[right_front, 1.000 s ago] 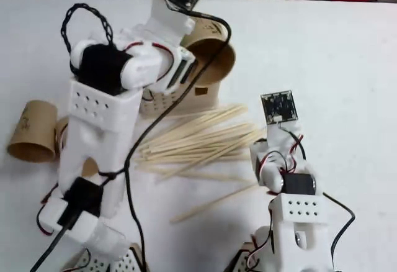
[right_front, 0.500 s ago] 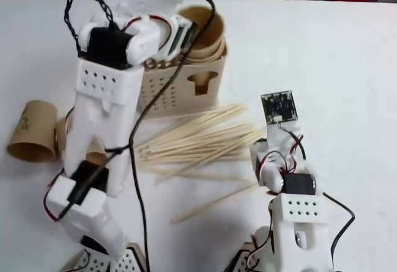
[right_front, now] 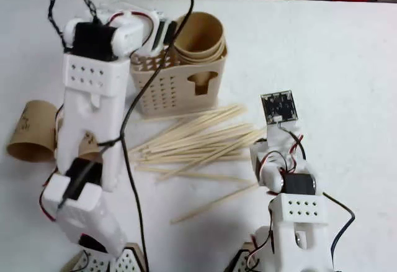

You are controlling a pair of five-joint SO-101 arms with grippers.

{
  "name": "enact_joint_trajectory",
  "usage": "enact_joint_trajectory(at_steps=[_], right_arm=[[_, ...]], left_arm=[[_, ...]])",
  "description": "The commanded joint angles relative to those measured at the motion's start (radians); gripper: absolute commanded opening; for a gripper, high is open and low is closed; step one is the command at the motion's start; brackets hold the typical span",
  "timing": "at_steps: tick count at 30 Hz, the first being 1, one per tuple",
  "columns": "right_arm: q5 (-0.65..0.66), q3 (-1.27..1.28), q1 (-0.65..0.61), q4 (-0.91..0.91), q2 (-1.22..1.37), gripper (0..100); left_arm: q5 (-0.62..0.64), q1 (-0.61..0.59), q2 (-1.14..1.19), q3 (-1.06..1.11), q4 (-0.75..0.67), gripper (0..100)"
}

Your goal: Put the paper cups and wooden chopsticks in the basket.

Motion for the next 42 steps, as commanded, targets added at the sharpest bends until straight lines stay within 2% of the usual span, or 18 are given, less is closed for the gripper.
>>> enact_joint_trajectory(at_steps=[1, 4, 10, 18, 22, 31, 34, 42], right_arm=[[-0.008, -0.005, 0.005, -0.019, -0.018, 2.4], [-0.008, -0.005, 0.005, -0.019, -0.016, 2.4], [-0.008, -0.005, 0.005, -0.019, -0.012, 2.4], [-0.005, -0.003, 0.005, -0.021, -0.012, 2.4], [-0.003, 0.006, 0.005, -0.028, -0.012, 2.4], [-0.003, 0.006, 0.005, -0.028, -0.012, 2.4], [-0.002, 0.006, 0.005, -0.028, -0.012, 2.4], [-0.002, 0.006, 0.005, -0.028, -0.012, 2.4]], left_arm=[[-0.104, -0.044, -0.136, -0.055, 0.135, 20], [-0.172, -0.085, -0.174, -0.044, 0.212, 20], [-0.315, -0.222, -0.321, 0.109, 0.221, 20], [-0.562, -0.349, -0.684, 0.582, 0.218, 21], [-0.663, -0.446, -0.848, 0.822, 0.216, 25], [-0.974, -0.572, -1.089, 1.269, 0.209, 26], [-1.011, -0.59, -1.145, 1.413, 0.143, 26], [-1.007, -0.599, -1.196, 1.766, -0.178, 25]])
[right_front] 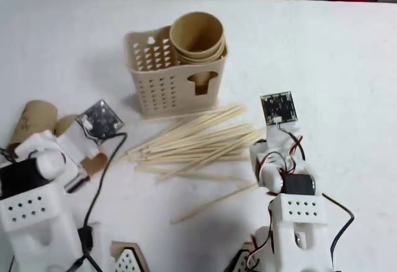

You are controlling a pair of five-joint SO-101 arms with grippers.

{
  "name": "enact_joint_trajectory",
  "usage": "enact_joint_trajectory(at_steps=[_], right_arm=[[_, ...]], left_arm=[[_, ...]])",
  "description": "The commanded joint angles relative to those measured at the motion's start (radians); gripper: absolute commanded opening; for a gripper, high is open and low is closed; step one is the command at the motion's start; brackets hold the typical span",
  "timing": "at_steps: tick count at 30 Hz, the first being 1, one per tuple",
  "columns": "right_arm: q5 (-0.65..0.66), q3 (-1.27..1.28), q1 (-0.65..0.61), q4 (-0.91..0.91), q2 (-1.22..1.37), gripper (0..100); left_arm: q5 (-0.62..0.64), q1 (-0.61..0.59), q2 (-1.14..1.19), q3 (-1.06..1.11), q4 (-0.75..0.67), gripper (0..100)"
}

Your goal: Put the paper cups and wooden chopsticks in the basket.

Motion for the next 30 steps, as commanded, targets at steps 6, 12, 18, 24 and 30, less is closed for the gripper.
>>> enact_joint_trajectory(at_steps=[6, 12, 18, 24, 30], right_arm=[[-0.002, -0.008, 0.005, -0.016, -0.012, 2.4], [-0.002, -0.008, 0.005, -0.016, -0.013, 2.4], [-0.002, -0.008, 0.007, -0.016, -0.013, 2.4], [0.0, -0.008, 0.008, -0.016, -0.013, 2.4], [0.0, -0.008, 0.008, -0.016, -0.015, 2.4]], left_arm=[[0.08, 0.001, -0.028, 0.19, -0.267, 16], [0.143, 0.041, -0.028, 0.13, -0.212, 6], [0.21, 0.084, -0.028, 0.048, -0.147, 3], [0.209, 0.081, -0.028, 0.049, -0.123, 19], [0.184, 0.081, -0.021, 0.11, -0.176, 23]])
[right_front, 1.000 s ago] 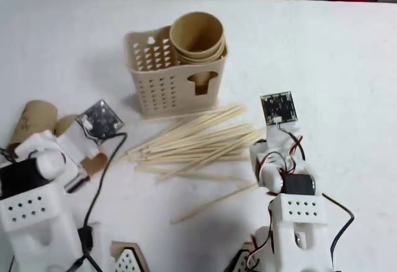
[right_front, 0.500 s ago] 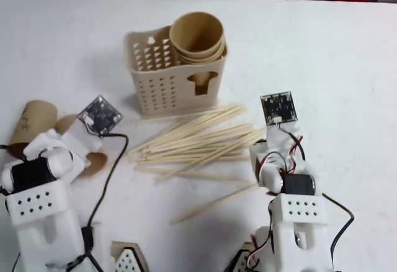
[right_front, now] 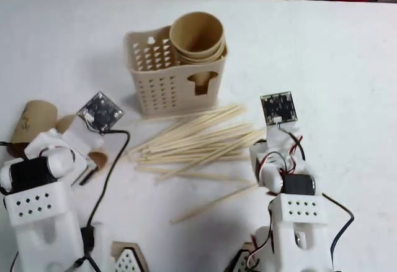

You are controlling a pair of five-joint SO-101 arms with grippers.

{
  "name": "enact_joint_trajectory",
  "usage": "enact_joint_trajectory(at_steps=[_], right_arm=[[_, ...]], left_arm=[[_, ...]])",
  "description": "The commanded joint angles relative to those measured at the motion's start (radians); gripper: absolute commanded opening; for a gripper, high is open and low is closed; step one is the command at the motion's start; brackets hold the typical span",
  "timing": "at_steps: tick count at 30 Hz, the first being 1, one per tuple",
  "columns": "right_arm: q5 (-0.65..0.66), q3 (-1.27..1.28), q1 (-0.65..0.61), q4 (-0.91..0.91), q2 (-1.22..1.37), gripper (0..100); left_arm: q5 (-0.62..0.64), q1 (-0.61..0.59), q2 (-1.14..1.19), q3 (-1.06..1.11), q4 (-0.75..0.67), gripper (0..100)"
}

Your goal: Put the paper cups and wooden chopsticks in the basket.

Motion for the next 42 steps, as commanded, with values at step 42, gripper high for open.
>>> enact_joint_trajectory(at_steps=[42], right_arm=[[0.0, -0.008, 0.008, -0.016, -0.015, 2.4]], left_arm=[[0.514, 0.363, -0.016, -0.609, 0.106, 2]])
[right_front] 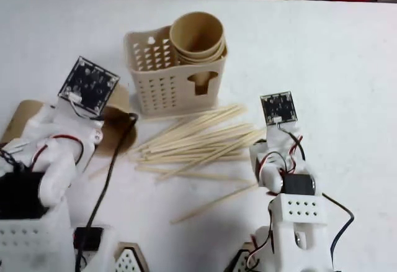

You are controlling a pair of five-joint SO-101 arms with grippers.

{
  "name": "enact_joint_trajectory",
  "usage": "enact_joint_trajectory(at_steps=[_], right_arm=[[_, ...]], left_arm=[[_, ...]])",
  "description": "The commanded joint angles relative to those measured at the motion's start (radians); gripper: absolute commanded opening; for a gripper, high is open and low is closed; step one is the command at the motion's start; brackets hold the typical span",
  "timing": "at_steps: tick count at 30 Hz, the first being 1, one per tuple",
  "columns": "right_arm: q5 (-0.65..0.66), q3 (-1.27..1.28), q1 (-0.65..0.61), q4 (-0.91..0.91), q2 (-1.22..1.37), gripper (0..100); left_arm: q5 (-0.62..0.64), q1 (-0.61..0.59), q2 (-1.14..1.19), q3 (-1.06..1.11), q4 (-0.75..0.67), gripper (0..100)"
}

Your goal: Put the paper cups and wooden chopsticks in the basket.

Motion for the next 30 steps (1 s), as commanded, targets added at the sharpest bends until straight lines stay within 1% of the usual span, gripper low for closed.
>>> enact_joint_trajectory(at_steps=[1, 4, 7, 9, 12, 20, 26, 30], right_arm=[[0.0, -0.008, 0.008, -0.016, -0.015, 2.4], [0.0, -0.008, 0.008, -0.016, -0.015, 2.4], [0.0, -0.008, 0.008, -0.016, -0.015, 2.4], [0.0, -0.008, 0.008, -0.016, -0.015, 2.4], [0.0, -0.008, 0.008, -0.016, -0.015, 2.4], [0.0, -0.008, 0.007, -0.016, -0.015, 2.4], [0.0, -0.008, 0.007, -0.016, -0.016, 2.4], [0.0, -0.008, 0.007, -0.016, -0.018, 2.4]], left_arm=[[0.084, 0.113, -0.01, -0.15, -0.032, 2], [0.137, 0.16, -0.008, -0.204, -0.091, 2], [0.163, 0.197, -0.001, -0.226, -0.164, 2], [0.183, 0.213, 0.041, -0.241, -0.203, 2], [0.215, 0.232, 0.159, -0.308, -0.216, 2], [0.281, 0.305, 0.509, -0.663, -0.198, 2], [0.295, 0.361, 0.751, -0.945, -0.091, 2], [0.295, 0.366, 0.895, -1.096, -0.029, 2]])
